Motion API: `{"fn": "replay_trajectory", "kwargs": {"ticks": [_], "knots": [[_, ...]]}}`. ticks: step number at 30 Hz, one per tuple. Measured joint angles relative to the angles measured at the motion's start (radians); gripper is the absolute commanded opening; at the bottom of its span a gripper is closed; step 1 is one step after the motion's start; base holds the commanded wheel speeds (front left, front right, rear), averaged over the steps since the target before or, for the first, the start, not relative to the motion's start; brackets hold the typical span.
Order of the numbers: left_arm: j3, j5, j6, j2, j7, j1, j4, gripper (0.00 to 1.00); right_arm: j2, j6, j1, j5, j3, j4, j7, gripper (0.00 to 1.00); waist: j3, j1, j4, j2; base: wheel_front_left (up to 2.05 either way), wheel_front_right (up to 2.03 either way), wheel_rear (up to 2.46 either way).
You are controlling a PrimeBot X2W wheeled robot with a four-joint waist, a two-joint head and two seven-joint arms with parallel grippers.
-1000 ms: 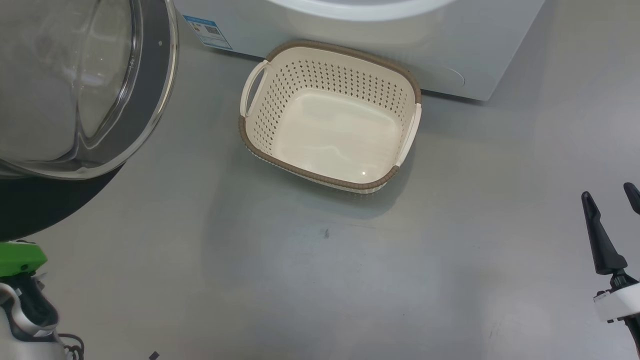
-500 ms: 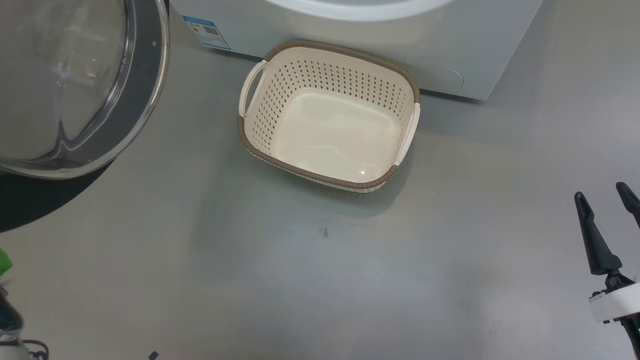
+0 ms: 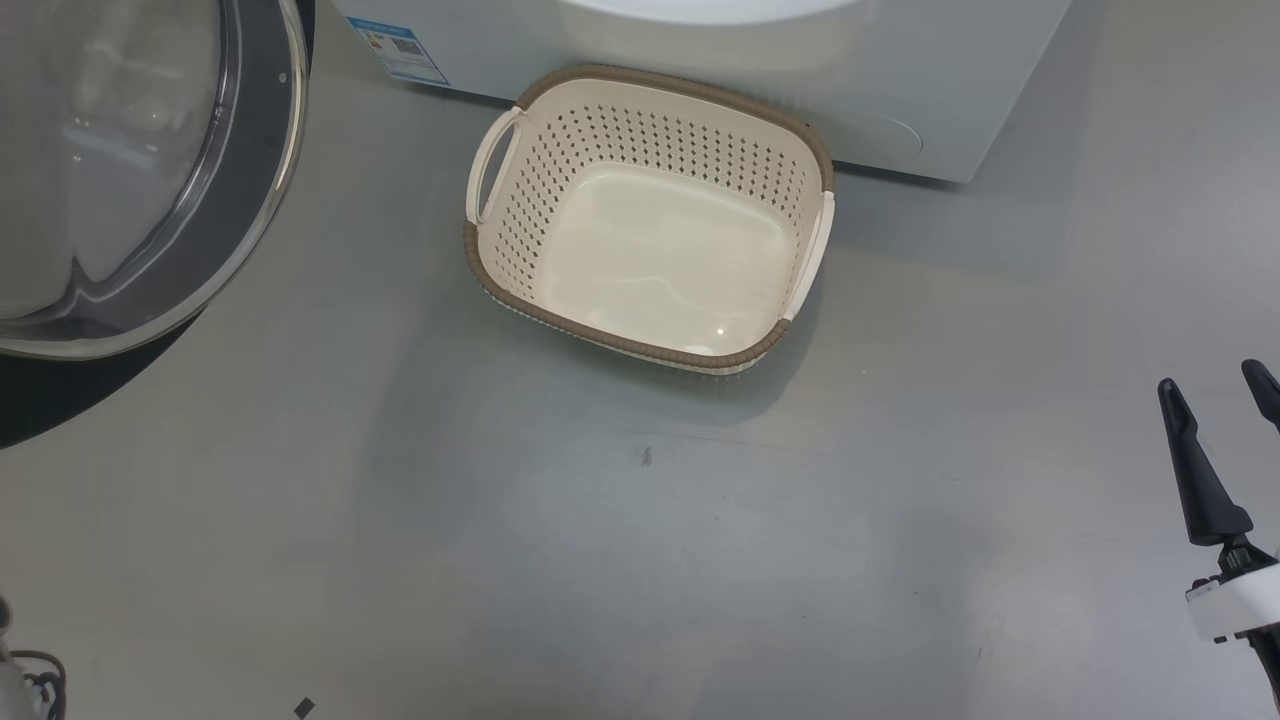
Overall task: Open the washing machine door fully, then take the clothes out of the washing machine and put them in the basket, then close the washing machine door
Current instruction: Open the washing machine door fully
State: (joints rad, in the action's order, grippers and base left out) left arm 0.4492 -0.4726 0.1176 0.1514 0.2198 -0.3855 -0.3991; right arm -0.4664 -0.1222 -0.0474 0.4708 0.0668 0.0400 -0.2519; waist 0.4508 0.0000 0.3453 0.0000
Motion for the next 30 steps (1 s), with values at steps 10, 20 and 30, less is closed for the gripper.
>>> {"fn": "replay_trajectory", "kwargs": {"ticks": [10,20,30], "knots": [[-0.063,0.026,-0.027,-0.007,0.005,-0.011,-0.005,0.0,0.032,0.0,0.021,0.004,0.003,0.015,0.0,1.0,-0.042,-0.0001,-0.003,0.0,0.0,0.0,0.0],[-0.172,0.104,-0.068,-0.02,0.011,-0.002,-0.014,0.0,0.107,0.0,0.055,0.003,-0.002,0.057,0.0,1.0,-0.132,0.0,-0.011,0.0,0.0,0.0,0.0],[-0.295,0.178,-0.107,-0.057,0.011,0.056,-0.012,0.0,0.179,0.002,0.063,0.003,-0.029,0.107,0.0,1.0,-0.248,0.0,-0.039,0.0,0.0,0.0,0.0]]}}
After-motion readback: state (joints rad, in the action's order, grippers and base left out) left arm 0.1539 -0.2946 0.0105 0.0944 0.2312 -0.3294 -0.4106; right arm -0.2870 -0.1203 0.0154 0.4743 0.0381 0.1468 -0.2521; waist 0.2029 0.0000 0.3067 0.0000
